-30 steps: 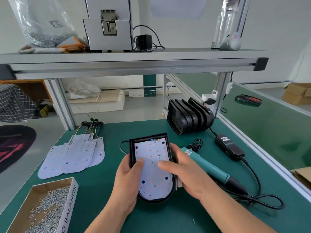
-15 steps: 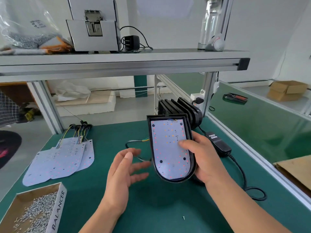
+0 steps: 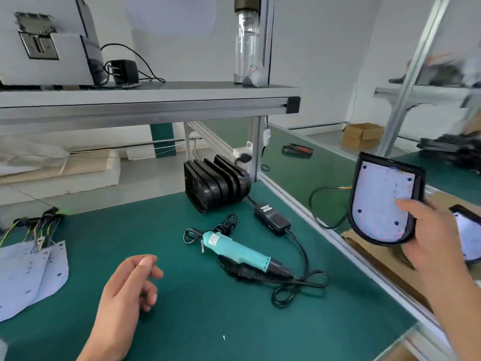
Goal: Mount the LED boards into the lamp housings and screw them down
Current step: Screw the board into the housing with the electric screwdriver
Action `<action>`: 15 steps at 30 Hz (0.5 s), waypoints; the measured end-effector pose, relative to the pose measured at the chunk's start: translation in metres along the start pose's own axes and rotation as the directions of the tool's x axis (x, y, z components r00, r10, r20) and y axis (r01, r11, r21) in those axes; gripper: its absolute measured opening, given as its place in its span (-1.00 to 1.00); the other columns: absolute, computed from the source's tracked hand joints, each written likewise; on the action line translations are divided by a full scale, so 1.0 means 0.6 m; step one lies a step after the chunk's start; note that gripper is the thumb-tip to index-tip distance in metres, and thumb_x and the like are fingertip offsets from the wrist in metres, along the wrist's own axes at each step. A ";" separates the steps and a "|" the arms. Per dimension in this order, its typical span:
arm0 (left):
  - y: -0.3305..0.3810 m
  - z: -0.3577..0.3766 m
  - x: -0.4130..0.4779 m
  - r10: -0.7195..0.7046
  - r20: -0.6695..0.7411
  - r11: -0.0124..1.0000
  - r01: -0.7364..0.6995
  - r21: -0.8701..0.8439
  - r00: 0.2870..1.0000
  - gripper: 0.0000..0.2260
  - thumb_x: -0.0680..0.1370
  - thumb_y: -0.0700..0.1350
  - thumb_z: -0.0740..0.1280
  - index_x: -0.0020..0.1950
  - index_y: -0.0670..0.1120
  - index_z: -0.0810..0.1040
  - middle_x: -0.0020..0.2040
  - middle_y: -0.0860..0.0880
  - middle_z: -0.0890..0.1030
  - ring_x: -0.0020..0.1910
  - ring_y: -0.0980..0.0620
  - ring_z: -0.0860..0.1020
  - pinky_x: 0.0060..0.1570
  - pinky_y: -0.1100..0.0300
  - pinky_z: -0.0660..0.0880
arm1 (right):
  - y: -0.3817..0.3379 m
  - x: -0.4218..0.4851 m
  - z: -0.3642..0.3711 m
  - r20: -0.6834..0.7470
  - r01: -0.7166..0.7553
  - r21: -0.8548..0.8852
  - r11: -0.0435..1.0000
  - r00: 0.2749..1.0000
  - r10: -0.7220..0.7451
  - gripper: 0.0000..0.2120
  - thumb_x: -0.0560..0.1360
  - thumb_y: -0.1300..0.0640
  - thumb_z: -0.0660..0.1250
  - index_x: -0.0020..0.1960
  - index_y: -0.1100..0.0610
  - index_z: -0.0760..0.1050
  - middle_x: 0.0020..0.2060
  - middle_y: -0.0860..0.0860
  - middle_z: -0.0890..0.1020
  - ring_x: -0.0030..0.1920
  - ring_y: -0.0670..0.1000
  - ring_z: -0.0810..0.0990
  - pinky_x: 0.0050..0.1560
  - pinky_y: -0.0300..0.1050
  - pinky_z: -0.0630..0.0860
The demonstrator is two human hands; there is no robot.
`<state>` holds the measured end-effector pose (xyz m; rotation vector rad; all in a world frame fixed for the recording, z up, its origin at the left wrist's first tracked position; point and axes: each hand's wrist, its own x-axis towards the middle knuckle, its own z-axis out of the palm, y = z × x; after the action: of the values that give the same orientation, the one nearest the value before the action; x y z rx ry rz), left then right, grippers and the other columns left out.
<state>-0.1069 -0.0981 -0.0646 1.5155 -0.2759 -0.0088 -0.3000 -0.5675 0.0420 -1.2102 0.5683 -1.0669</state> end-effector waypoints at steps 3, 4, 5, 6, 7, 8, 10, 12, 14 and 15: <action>-0.009 -0.003 0.004 0.018 -0.009 1.000 -0.018 0.012 1.000 -0.60 0.51 0.29 0.35 0.12 0.03 0.68 -0.06 -0.11 0.69 -0.43 -0.07 0.48 -0.43 0.22 0.38 | -0.009 0.046 -0.086 -0.196 -0.017 -0.093 0.996 0.981 -0.001 -0.75 0.59 0.32 0.31 0.11 0.05 0.65 0.06 0.00 0.73 0.03 0.13 0.69 -0.10 -0.02 0.64; -0.011 -0.004 0.007 0.021 -0.012 1.000 -0.021 0.007 1.000 -0.58 0.51 0.30 0.36 0.13 0.02 0.69 -0.06 -0.13 0.69 -0.44 -0.07 0.48 -0.45 0.25 0.38 | -0.012 0.054 -0.111 -0.243 -0.016 -0.120 0.993 0.970 -0.014 -0.73 0.59 0.31 0.31 0.19 0.07 0.64 0.13 0.04 0.72 0.07 0.14 0.68 -0.02 0.01 0.61; -0.013 -0.006 0.009 0.020 -0.015 1.000 -0.020 0.003 1.000 -0.57 0.50 0.31 0.37 0.13 0.01 0.69 -0.07 -0.15 0.69 -0.45 -0.07 0.47 -0.46 0.27 0.36 | -0.013 0.061 -0.135 -0.286 -0.011 -0.146 0.989 0.958 -0.032 -0.70 0.59 0.30 0.32 0.27 0.10 0.63 0.19 0.06 0.70 0.10 0.13 0.68 0.04 0.02 0.58; -0.015 -0.008 0.013 0.014 -0.017 1.000 -0.014 0.000 1.000 -0.56 0.49 0.31 0.38 0.13 0.00 0.69 -0.07 -0.16 0.69 -0.46 -0.07 0.47 -0.48 0.27 0.31 | -0.015 0.063 -0.155 -0.327 -0.003 -0.173 0.985 0.944 -0.054 -0.67 0.58 0.29 0.32 0.32 0.12 0.62 0.21 0.07 0.69 0.11 0.11 0.67 0.08 0.00 0.55; -0.019 -0.008 0.016 0.007 -0.017 1.000 -0.007 0.001 1.000 -0.55 0.48 0.32 0.38 0.13 -0.01 0.70 -0.07 -0.16 0.70 -0.48 -0.07 0.47 -0.52 0.21 0.24 | -0.016 0.064 -0.174 -0.365 -0.001 -0.200 0.980 0.928 -0.073 -0.66 0.56 0.28 0.33 0.32 0.12 0.62 0.18 0.07 0.69 0.10 0.10 0.65 0.08 0.00 0.52; -0.022 -0.009 0.019 -0.002 -0.017 1.000 0.002 0.006 1.000 -0.55 0.48 0.31 0.38 0.13 -0.01 0.70 -0.08 -0.15 0.70 -0.49 -0.06 0.46 -0.53 0.11 0.17 | -0.018 0.063 -0.188 -0.398 -0.014 -0.243 0.970 0.913 -0.087 -0.67 0.54 0.25 0.34 0.29 0.10 0.63 0.14 0.05 0.69 0.07 0.09 0.63 0.06 0.01 0.49; -0.027 -0.009 0.022 -0.012 -0.017 1.000 0.013 0.017 1.000 -0.59 0.53 0.27 0.37 0.13 -0.02 0.70 -0.10 -0.14 0.70 -0.51 -0.05 0.45 -0.49 -0.03 0.10 | -0.014 0.067 -0.209 -0.420 -0.045 -0.344 0.938 0.901 -0.111 -0.68 0.50 0.19 0.34 0.23 0.06 0.64 0.06 0.05 0.68 0.03 0.09 0.60 0.01 0.05 0.47; -0.030 -0.010 0.021 -0.007 -0.011 1.000 0.007 0.022 1.000 -0.71 0.64 0.16 0.34 0.12 -0.03 0.70 -0.10 -0.17 0.69 -0.51 -0.05 0.45 -0.47 -0.04 0.10 | -0.010 0.076 -0.219 -0.438 -0.058 -0.433 0.900 0.886 -0.154 -0.67 0.49 0.19 0.33 0.24 0.10 0.63 0.08 0.12 0.69 0.00 0.08 0.60 0.00 0.01 0.47; -0.032 -0.011 0.019 -0.007 -0.001 0.999 0.007 0.032 1.000 -0.77 0.72 0.05 0.30 0.13 -0.04 0.69 -0.08 -0.21 0.69 -0.50 -0.05 0.46 -0.49 0.04 0.13 | -0.004 0.084 -0.228 -0.452 -0.053 -0.542 0.838 0.860 -0.238 -0.67 0.48 0.26 0.32 0.24 0.18 0.56 0.12 0.23 0.68 -0.03 0.12 0.59 -0.04 0.03 0.48; -0.031 -0.011 0.018 -0.011 0.004 0.999 0.011 0.032 1.000 -0.78 0.73 0.02 0.29 0.13 -0.04 0.69 -0.08 -0.22 0.68 -0.50 -0.05 0.46 -0.51 0.13 0.16 | -0.001 0.089 -0.232 -0.445 -0.051 -0.596 0.802 0.852 -0.276 -0.70 0.47 0.29 0.31 0.20 0.21 0.50 0.10 0.27 0.65 -0.04 0.19 0.59 -0.06 0.10 0.51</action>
<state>-0.0922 -0.0943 -0.0815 1.5490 -0.2728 -0.0164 -0.3927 -0.6797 0.0095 -1.5117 1.3413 -1.3909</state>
